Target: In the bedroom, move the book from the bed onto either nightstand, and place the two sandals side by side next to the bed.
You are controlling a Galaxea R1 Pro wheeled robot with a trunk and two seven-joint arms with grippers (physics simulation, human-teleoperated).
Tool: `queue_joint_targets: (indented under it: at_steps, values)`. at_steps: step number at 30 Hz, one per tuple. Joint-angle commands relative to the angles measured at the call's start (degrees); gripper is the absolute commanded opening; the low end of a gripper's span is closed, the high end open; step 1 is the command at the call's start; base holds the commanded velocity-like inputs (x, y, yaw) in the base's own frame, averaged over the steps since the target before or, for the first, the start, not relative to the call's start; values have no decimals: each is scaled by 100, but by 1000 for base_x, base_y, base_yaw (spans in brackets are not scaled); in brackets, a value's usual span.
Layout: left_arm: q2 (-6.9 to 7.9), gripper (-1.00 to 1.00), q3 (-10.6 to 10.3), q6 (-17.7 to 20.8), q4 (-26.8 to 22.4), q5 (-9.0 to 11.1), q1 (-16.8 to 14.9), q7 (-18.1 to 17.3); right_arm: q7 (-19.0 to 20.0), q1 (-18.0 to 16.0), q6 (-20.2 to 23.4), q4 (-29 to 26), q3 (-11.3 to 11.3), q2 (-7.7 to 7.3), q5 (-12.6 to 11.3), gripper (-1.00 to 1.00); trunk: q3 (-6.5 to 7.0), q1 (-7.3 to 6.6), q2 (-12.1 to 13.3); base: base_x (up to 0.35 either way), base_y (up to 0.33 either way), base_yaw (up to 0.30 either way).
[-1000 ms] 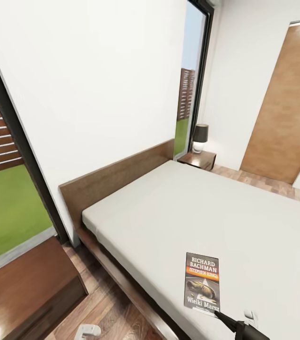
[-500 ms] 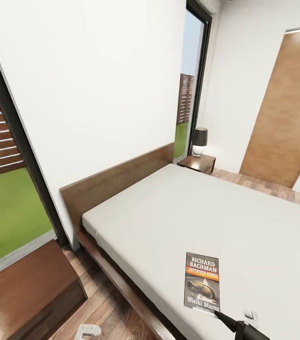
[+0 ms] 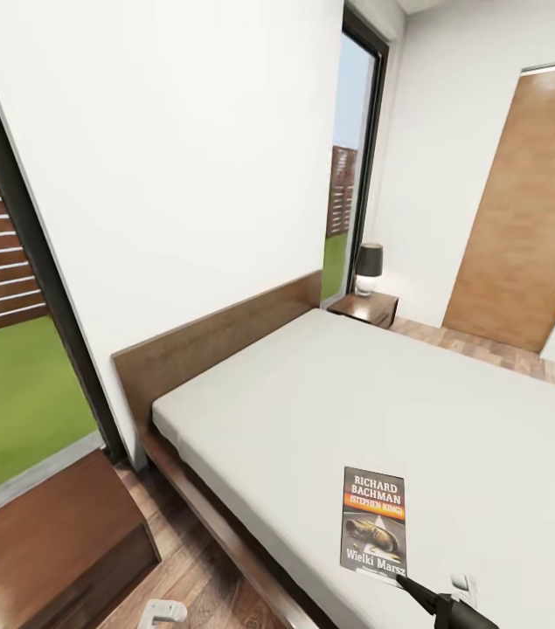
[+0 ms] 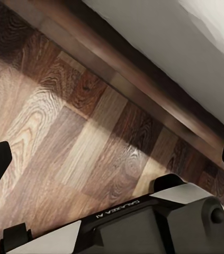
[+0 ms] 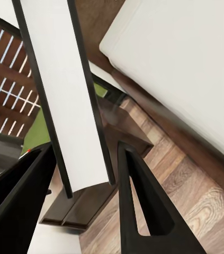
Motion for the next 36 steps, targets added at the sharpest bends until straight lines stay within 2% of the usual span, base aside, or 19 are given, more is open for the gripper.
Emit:
queue_joint_targets:
  at_steps: [1,11,36]
  values:
    - [3,100,-49,-31,-1,23,-3,-10,20,-6,-10,4,-33,0,26,-100,-3,1,-6,0,0,0]
    - [-2,100,-49,-31,-1,23,-3,-12,20,-5,-19,3,-33,18,26,-100,13,1,-6,0,0,0]
    - [1,100,-49,-31,-1,23,-3,-10,21,-5,-18,3,-33,21,26,-100,213,1,-6,0,0,0]
